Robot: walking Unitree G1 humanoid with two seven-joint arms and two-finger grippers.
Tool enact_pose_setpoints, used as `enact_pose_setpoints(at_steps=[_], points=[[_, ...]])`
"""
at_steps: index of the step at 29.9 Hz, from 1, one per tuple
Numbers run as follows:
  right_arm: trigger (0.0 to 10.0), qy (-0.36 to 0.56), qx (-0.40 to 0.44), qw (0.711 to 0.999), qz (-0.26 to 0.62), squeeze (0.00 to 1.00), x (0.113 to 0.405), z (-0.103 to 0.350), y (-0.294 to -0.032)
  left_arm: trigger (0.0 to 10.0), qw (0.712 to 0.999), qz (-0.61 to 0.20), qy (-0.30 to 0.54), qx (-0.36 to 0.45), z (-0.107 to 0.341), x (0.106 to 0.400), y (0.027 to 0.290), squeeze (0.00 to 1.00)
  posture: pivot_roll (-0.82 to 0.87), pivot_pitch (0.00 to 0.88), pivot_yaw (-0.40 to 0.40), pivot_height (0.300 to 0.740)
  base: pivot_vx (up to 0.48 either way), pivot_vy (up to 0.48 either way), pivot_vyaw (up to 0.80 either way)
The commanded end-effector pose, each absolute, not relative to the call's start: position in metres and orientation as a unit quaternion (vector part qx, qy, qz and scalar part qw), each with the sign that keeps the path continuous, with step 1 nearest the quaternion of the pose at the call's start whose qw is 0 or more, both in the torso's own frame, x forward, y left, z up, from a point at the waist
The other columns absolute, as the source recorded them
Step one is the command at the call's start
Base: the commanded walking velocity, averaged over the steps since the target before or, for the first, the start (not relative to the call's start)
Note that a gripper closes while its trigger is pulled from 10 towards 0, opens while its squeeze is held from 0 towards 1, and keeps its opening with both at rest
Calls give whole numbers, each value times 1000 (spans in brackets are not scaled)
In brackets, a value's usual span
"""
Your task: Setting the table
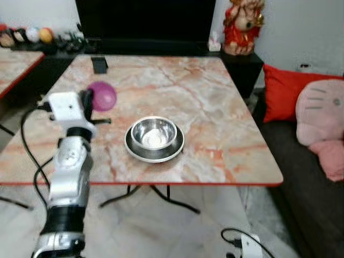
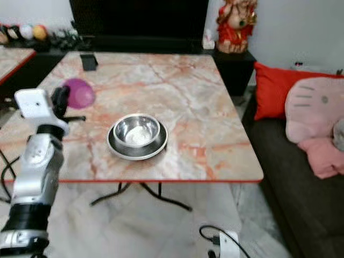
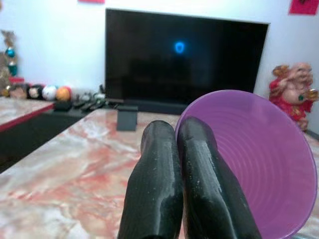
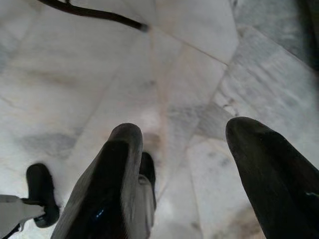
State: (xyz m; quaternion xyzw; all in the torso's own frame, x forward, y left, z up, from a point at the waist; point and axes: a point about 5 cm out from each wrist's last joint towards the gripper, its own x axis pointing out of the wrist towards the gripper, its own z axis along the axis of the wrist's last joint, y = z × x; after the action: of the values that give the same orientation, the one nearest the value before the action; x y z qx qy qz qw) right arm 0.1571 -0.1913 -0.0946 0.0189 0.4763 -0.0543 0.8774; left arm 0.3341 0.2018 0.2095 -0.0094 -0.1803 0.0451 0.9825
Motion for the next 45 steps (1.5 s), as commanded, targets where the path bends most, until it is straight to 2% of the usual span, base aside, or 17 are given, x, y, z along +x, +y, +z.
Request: enact_pose_setpoints(at_steps=[1,10,23,27,28,29,31,34,35,37,39,45], points=[[10000,468,21,882,-52,0,163,-92,-190,10000,981,53,-186,-5,215,333,207,0,32,0,-47,740,266,0,0],[10000,468,19,882,-51,0,163,-92,-190,10000,980,53,-192,-5,217,333,206,0,31,0,-46,740,266,0,0],[10000,469,18,882,-49,0,163,-92,-190,10000,981,43,-188,-21,235,341,207,0,31,0,-49,740,0,0,0],[10000,469,18,882,-47,0,164,-92,-190,10000,988,36,-150,8,241,353,208,0,28,1,-49,740,0,0,0],[10000,468,15,882,-44,0,165,-92,-190,10000,994,29,-105,16,238,359,208,0,24,3,-47,740,0,0,0],[10000,468,15,882,-44,0,165,-92,-190,10000,994,29,-105,16,238,359,208,0,24,3,-47,740,0,0,0],[10000,468,18,882,-46,0,164,-92,-190,10000,998,30,-61,-3,239,367,210,0,17,6,-42,740,0,0,0],[10000,469,16,882,-45,0,164,-92,-190,10000,999,12,-39,-24,237,373,208,0,22,0,-43,740,0,0,0],[10000,469,16,882,-45,0,164,-92,-190,10000,999,12,-39,-24,237,373,208,0,22,0,-43,740,0,0,0],[10000,471,13,881,-42,0,163,-92,-190,10000,999,-6,18,-30,226,381,205,0,13,0,-39,740,0,0,0],[10000,472,12,881,-41,0,163,-92,-190,10000,999,-10,28,-28,225,382,204,0,13,0,-39,740,0,0,0],[10000,472,9,881,-37,0,162,-93,-190,10000,996,2,82,29,213,387,200,0,13,0,-37,740,0,0,0]])
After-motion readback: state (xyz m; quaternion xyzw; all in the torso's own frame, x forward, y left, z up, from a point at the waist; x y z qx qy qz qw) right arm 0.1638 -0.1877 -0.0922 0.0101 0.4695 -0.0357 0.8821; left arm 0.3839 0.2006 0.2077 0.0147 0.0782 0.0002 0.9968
